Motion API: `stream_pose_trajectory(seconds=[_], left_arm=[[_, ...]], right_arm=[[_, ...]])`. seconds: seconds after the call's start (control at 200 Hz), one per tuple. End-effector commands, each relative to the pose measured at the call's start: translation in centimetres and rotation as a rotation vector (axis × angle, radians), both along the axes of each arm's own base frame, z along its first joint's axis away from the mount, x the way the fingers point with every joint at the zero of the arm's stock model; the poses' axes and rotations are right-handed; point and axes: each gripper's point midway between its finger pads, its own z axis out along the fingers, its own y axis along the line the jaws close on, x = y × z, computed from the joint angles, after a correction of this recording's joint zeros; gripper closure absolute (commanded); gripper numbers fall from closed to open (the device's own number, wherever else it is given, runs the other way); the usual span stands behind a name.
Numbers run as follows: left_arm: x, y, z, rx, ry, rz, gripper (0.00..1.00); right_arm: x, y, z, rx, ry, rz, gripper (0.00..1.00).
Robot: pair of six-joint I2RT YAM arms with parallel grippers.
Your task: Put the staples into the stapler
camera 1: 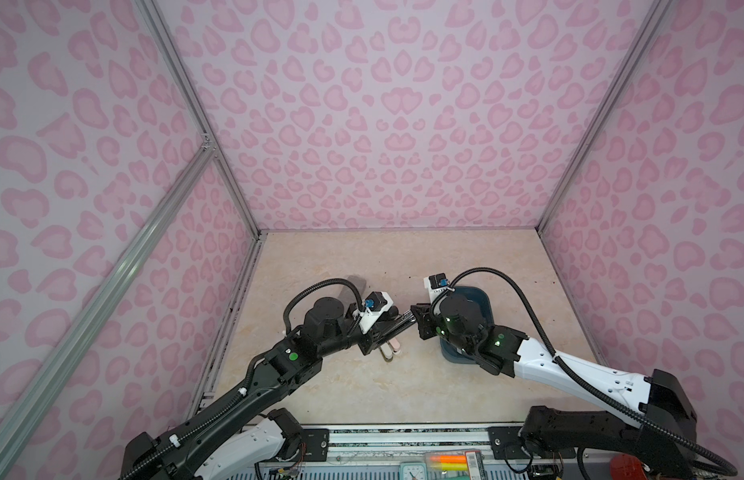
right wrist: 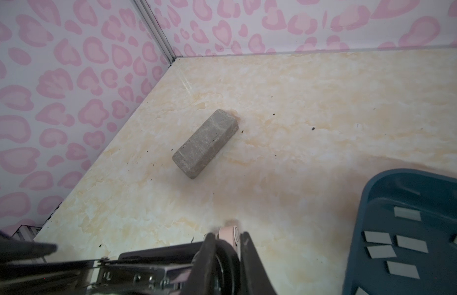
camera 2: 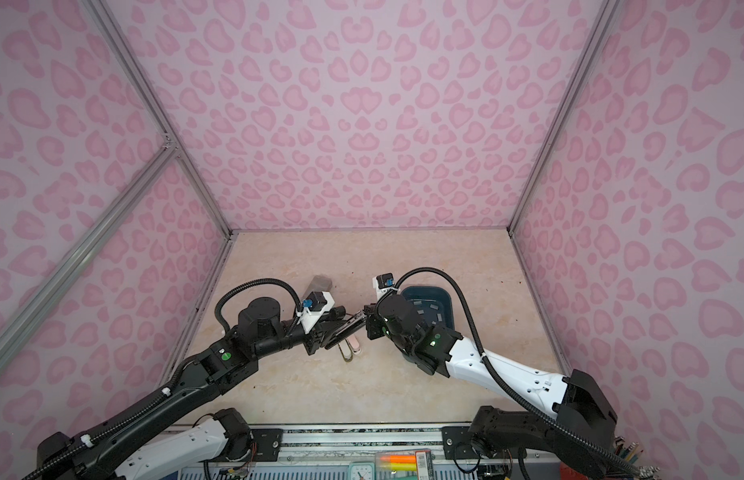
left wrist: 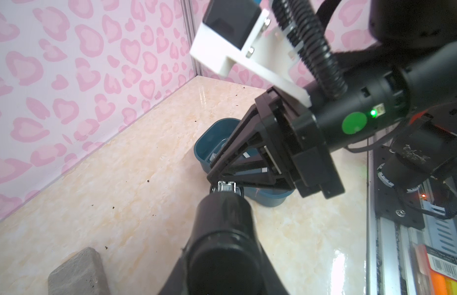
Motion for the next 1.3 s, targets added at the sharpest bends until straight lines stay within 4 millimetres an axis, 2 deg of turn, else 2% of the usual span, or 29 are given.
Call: stream_pose_trajectory(seconds=[0.0,0.43,0.58,0.735,0.8,0.86,0.92,0.975,1.025,1.07,1.135,1.215,1.295], left_arm=[[0.3,-0.5,3.9,-0.109,-0.120,-0.013,0.96],[-0.2,-1.0,4.0,-0.119,-0.117,-0.054,0.96],[0.0,-1.1,3.4,-0.102,-0.121,-0.062,0.96],[0.0,-1.3,3.0,-0.054,-0.162,-0.089,0.96],[1.1,-0.8,4.1,-0.053,-0.202,-0.027,0.96],[2.5,-0.1,5.8,-0.047,-0.222,0.054,0.96],[3.2,0.3,8.1,-0.047,-0.236,0.099,0.96],[2.4,-0.4,9.7,0.002,-0.273,0.020,0.96],[1.0,-1.2,9.9,0.088,-0.300,-0.109,0.96],[0.0,-1.5,9.0,0.190,-0.307,-0.209,0.96],[-1.2,-0.9,6.4,0.345,-0.252,-0.318,0.96],[-0.9,0.2,3.5,0.494,-0.194,-0.332,0.96],[-1.5,1.3,0.6,0.614,-0.140,-0.400,0.96]], right_arm=[[-0.3,-0.1,-1.0,0.014,0.015,-0.007,0.81],[-0.1,0.0,-2.0,-0.006,-0.102,0.050,0.78],[-0.5,-0.2,-1.5,-0.023,-0.179,0.093,0.77],[-1.0,-1.2,0.4,-0.034,-0.310,0.127,0.73],[-1.4,-1.6,0.9,-0.073,-0.373,0.155,0.70],[-1.2,-3.1,1.3,-0.105,-0.384,0.103,0.67],[-1.2,-4.5,1.8,-0.114,-0.372,0.076,0.57],[-1.7,-5.4,2.1,-0.074,-0.379,0.088,0.50],[-2.2,-5.8,2.1,-0.029,-0.388,0.120,0.48],[-2.5,-6.4,2.3,0.012,-0.412,0.115,0.47],[-2.9,-7.0,2.1,0.015,-0.434,0.113,0.47],[-3.7,-6.8,2.6,0.050,-0.472,0.146,0.48],[-5.0,-6.1,3.4,0.092,-0.511,0.222,0.48]])
